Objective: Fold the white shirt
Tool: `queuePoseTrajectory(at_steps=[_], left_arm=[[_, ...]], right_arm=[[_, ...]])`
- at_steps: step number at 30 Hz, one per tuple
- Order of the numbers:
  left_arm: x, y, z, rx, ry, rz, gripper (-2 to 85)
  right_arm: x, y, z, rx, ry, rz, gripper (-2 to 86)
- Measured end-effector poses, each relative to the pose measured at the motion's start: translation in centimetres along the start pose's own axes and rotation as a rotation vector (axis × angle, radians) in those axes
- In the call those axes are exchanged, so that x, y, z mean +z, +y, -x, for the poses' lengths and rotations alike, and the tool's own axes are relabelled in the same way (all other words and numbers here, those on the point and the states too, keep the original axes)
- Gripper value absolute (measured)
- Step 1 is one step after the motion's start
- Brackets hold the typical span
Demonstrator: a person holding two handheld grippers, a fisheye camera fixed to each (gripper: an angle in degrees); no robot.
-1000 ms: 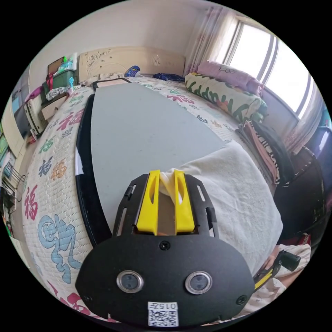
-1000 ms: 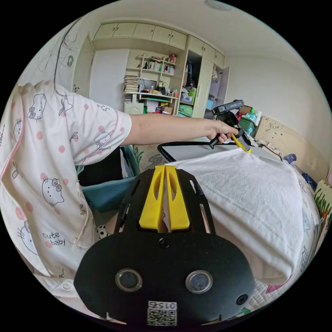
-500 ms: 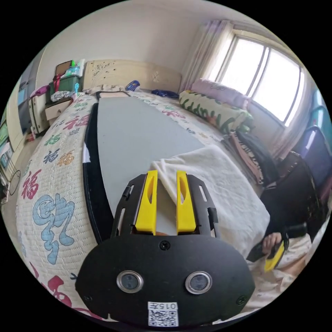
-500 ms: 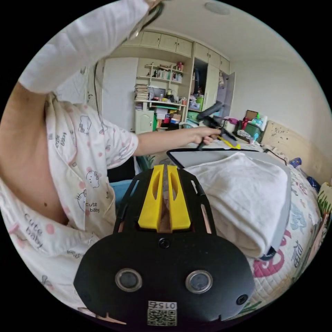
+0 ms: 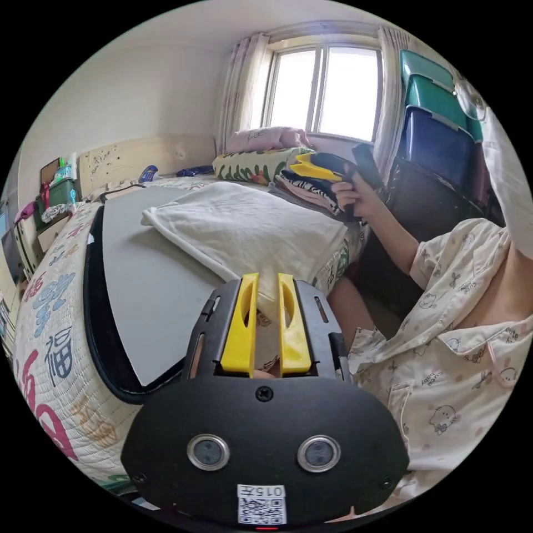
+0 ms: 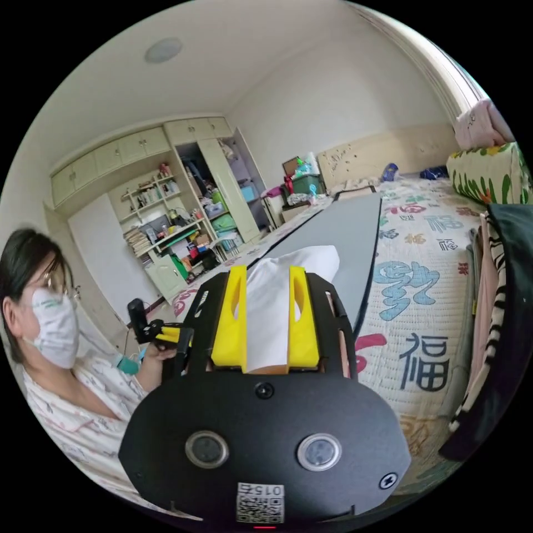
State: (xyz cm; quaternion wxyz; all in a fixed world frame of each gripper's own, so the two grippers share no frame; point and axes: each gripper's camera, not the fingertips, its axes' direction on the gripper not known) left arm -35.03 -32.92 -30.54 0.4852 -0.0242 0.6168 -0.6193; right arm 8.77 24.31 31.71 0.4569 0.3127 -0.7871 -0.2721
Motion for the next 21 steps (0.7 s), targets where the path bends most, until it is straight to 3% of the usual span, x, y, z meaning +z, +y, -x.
queuePoseTrajectory(at_steps=[6, 11, 21], left_arm=[[-12.5, -6.4, 4.7, -0.185, 0.041, -0.244, 10.9], [-21.0, -11.5, 19.2, -0.6, 0.178, -0.429, 14.4], [-24.5, -24.7, 32.4, -0.824, 0.145, -0.348, 20.1]], right_arm=[[15.9, -16.0, -12.9, 0.178, 0.041, 0.208, 14.1], [28.0, -24.5, -22.0, 0.325, -0.003, 0.305, 14.8], [41.3, -31.3, -24.8, 0.28, -0.057, 0.369, 13.5]])
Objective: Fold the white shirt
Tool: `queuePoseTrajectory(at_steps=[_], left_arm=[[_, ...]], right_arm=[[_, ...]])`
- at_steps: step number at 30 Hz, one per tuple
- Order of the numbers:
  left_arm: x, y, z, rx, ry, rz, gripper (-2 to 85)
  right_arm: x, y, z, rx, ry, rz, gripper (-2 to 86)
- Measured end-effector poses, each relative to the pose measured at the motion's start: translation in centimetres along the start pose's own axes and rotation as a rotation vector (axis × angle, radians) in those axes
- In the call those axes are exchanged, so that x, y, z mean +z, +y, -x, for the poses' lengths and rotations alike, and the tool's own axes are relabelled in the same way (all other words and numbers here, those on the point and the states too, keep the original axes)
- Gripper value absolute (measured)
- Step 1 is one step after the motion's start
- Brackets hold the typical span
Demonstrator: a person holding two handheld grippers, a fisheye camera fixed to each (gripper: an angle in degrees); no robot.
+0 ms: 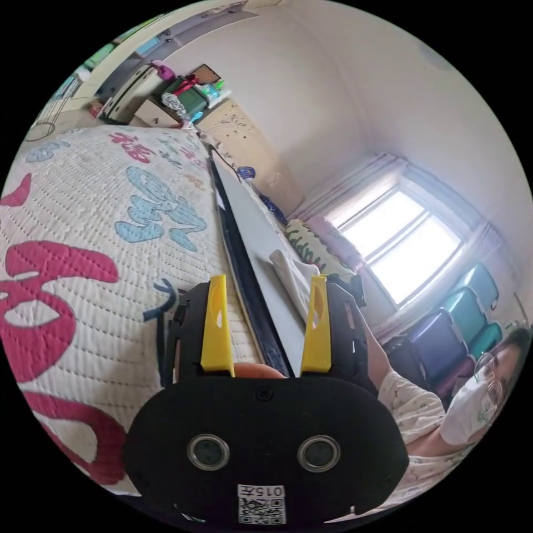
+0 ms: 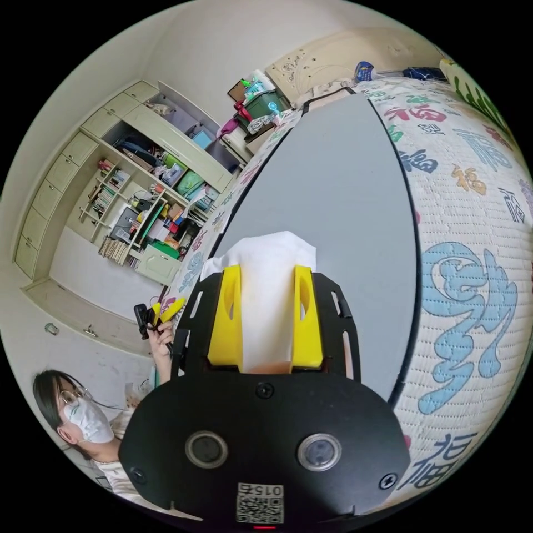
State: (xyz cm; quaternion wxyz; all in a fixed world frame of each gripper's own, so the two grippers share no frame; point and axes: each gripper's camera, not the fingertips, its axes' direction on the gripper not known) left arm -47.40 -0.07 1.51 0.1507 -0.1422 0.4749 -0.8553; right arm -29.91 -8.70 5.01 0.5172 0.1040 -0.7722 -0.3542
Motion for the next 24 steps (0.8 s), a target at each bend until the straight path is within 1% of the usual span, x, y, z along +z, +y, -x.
queuePoseTrajectory(at_steps=[2, 3, 5, 8, 13, 17, 22, 24], left_arm=[[-0.1, -3.1, -1.0, -0.032, 0.063, 0.001, 20.4], [-0.1, -3.9, -1.5, -0.034, 0.066, 0.004, 20.5], [0.3, -7.0, -2.9, -0.047, 0.063, 0.027, 20.6], [0.5, -10.4, -3.9, -0.086, 0.091, 0.043, 20.4], [1.1, -15.5, -5.0, -0.143, 0.127, 0.06, 19.2], [2.6, -19.2, -4.8, -0.209, 0.143, 0.072, 17.6], [2.3, -20.0, -4.9, -0.208, 0.126, 0.061, 14.6], [2.2, -19.9, -4.7, -0.213, 0.108, 0.06, 12.8]], right_arm=[[3.2, -1.8, 0.1, -0.014, -0.054, 0.009, 13.1], [4.2, -2.2, 0.1, -0.017, -0.075, 0.013, 12.9], [8.9, -4.0, 0.8, -0.024, -0.153, 0.052, 11.9], [14.5, -5.3, 2.9, -0.042, -0.204, 0.088, 11.3], [21.0, -5.3, 6.4, -0.076, -0.204, 0.11, 11.0], [25.5, -2.8, 8.7, -0.078, -0.214, 0.099, 10.9], [26.9, -0.2, 11.2, -0.151, -0.141, 0.102, 11.7], [25.8, 1.1, 11.7, -0.182, -0.095, 0.055, 12.2]])
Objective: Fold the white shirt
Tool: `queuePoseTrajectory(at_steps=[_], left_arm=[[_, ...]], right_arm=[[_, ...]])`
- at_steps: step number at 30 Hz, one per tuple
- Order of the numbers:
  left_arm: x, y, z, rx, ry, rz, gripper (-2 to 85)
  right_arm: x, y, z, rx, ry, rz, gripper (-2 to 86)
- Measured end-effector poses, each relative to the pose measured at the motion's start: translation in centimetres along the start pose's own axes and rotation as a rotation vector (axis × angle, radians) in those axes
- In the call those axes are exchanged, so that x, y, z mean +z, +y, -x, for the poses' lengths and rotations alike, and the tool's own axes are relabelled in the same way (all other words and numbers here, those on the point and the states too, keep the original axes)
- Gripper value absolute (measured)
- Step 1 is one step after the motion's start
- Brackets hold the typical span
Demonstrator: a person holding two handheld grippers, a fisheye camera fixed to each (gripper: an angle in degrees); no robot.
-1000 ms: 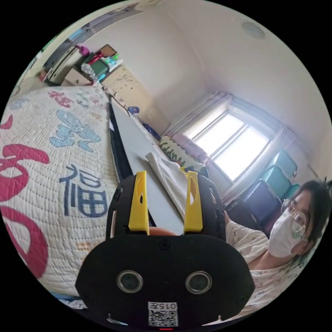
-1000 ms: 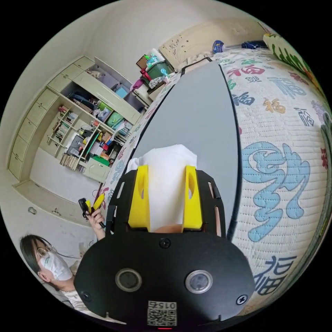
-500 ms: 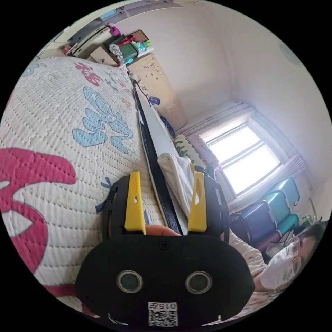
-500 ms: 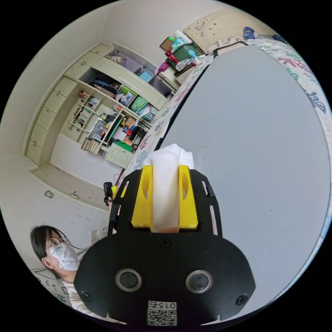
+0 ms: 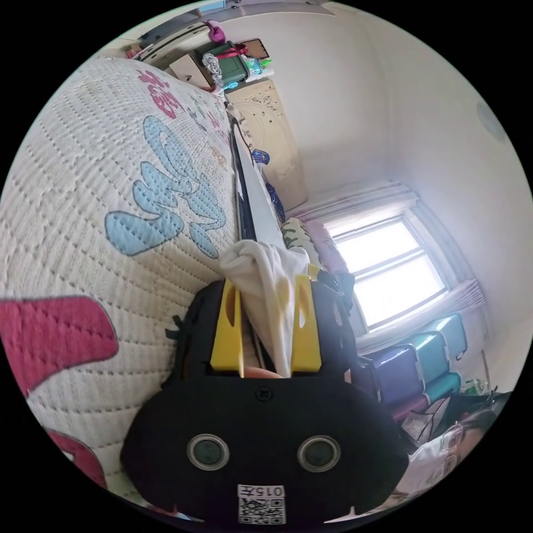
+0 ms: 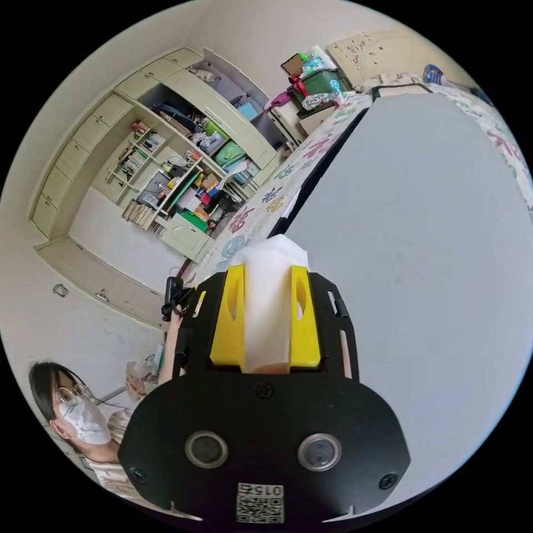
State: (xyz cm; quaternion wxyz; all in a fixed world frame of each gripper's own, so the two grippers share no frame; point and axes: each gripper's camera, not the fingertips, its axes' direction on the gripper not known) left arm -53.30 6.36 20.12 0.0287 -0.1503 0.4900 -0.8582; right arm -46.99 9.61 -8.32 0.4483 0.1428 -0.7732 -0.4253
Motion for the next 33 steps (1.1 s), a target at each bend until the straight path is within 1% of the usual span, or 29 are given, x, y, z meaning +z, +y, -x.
queuePoseTrajectory(at_steps=[2, 3, 5, 8, 12, 15, 18, 20, 24, 26, 27, 29, 30, 32, 33], left_arm=[[-0.4, 0.6, 0.2, 0.022, -0.018, -0.018, 11.1], [-0.4, 0.8, 0.3, 0.028, -0.022, -0.022, 10.8], [-0.8, 1.8, 1.2, 0.051, -0.021, -0.033, 9.8], [-1.5, 3.5, 2.9, 0.078, -0.005, -0.053, 8.8], [-2.4, 6.0, 6.1, 0.095, 0.005, -0.062, 8.2], [-3.6, 9.0, 9.4, 0.115, 0.02, -0.091, 7.9], [-4.9, 12.6, 12.4, 0.17, 0.015, -0.123, 7.6], [-6.4, 16.1, 14.8, 0.237, 0.028, -0.158, 7.4], [-9.5, 22.8, 15.6, 0.417, 0.026, -0.204, 7.2], [-11.8, 27.4, 14.9, 0.548, 0.031, -0.219, 7.1], [-12.3, 28.5, 14.7, 0.581, 0.029, -0.223, 7.1], [-14.2, 33.4, 14.2, 0.698, 0.034, -0.242, 7.1], [-14.6, 34.7, 14.2, 0.727, 0.04, -0.246, 7.1], [-16.1, 39.9, 14.7, 0.829, 0.059, -0.263, 7.1], [-16.5, 41.1, 15.0, 0.85, 0.064, -0.266, 7.1]], right_arm=[[-1.7, 2.1, 1.2, -0.047, 0.097, -0.096, 13.1], [-1.7, 2.6, 1.4, -0.057, 0.117, -0.099, 13.5], [1.0, 3.5, 1.6, -0.058, 0.151, 0.008, 16.3], [5.0, 5.2, 2.6, -0.076, 0.083, 0.093, 18.1], [11.0, 7.2, 3.1, -0.042, 0.03, 0.218, 17.1], [12.9, 10.2, 3.4, -0.01, 0.016, 0.218, 14.3], [13.0, 14.5, 7.4, -0.074, 0.038, 0.191, 11.6], [10.9, 18.9, 11.3, -0.126, 0.036, 0.119, 10.4], [4.4, 26.6, 18.1, -0.228, -0.025, -0.005, 9.9], [-0.7, 32.9, 23.5, -0.315, -0.028, -0.077, 9.8], [-2.1, 34.5, 24.7, -0.333, -0.033, -0.097, 9.8], [-7.8, 41.5, 29.6, -0.4, -0.047, -0.183, 9.7], [-9.2, 43.3, 30.8, -0.417, -0.047, -0.205, 9.7], [-14.6, 50.7, 35.5, -0.484, -0.029, -0.289, 9.7], [-15.9, 52.5, 36.7, -0.499, -0.027, -0.309, 9.7]])
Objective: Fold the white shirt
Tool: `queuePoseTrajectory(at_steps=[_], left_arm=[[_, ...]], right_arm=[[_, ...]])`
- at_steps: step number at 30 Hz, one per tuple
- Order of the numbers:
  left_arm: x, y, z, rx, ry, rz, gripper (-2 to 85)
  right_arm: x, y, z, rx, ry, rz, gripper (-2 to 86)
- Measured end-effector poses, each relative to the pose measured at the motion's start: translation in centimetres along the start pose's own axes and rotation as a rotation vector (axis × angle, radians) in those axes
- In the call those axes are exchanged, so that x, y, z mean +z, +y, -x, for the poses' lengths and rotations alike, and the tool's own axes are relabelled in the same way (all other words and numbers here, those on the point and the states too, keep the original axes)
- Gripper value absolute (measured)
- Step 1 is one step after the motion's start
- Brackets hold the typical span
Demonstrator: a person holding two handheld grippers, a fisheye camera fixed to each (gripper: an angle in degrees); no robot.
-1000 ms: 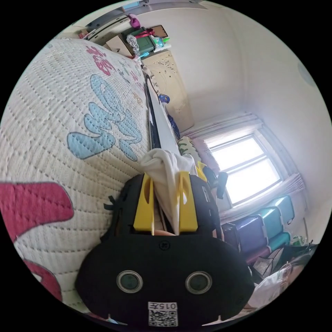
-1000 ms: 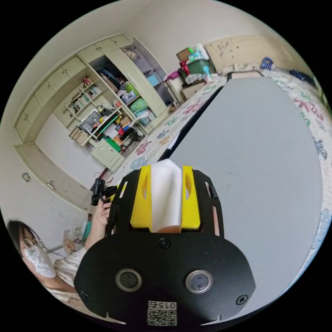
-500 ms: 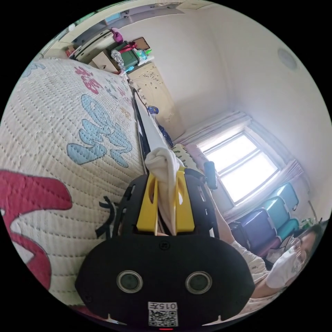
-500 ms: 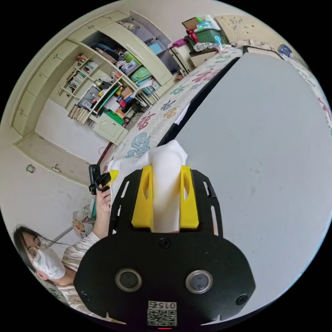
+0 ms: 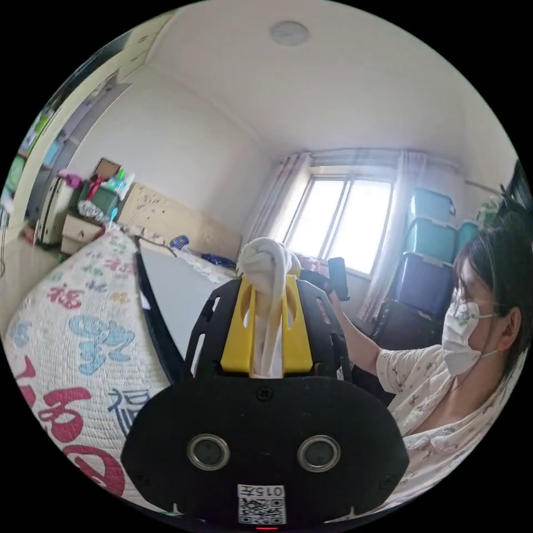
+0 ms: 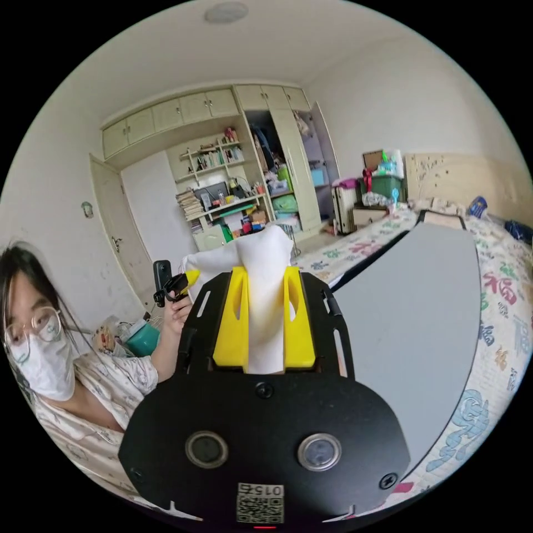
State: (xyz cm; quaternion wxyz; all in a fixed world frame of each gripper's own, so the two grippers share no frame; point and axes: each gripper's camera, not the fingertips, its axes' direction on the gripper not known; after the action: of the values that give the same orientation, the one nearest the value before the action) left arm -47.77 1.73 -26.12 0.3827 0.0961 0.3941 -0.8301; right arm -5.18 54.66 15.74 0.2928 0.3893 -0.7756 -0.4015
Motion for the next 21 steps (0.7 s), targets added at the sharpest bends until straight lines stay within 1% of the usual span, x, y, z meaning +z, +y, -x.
queuePoseTrajectory(at_steps=[2, 8, 17, 21], left_arm=[[-2.7, 3.8, -2.5, 0.075, 0.031, -0.016, 7.1], [-8.8, 14.3, -4.7, 0.173, 0.106, -0.02, 7.1], [-15.8, 30.6, -3.7, 0.245, 0.183, 0.015, 7.1], [-18.2, 37.8, -2.1, 0.279, 0.211, 0.042, 7.1]], right_arm=[[-6.2, 2.8, 7.1, -0.059, 0.021, -0.066, 9.7], [-18.1, 10.4, 22.4, -0.171, 0.087, -0.183, 9.8], [-30.7, 20.2, 37.4, -0.229, 0.138, -0.3, 9.8], [-34.3, 24.8, 42.6, -0.233, 0.175, -0.336, 9.8]])
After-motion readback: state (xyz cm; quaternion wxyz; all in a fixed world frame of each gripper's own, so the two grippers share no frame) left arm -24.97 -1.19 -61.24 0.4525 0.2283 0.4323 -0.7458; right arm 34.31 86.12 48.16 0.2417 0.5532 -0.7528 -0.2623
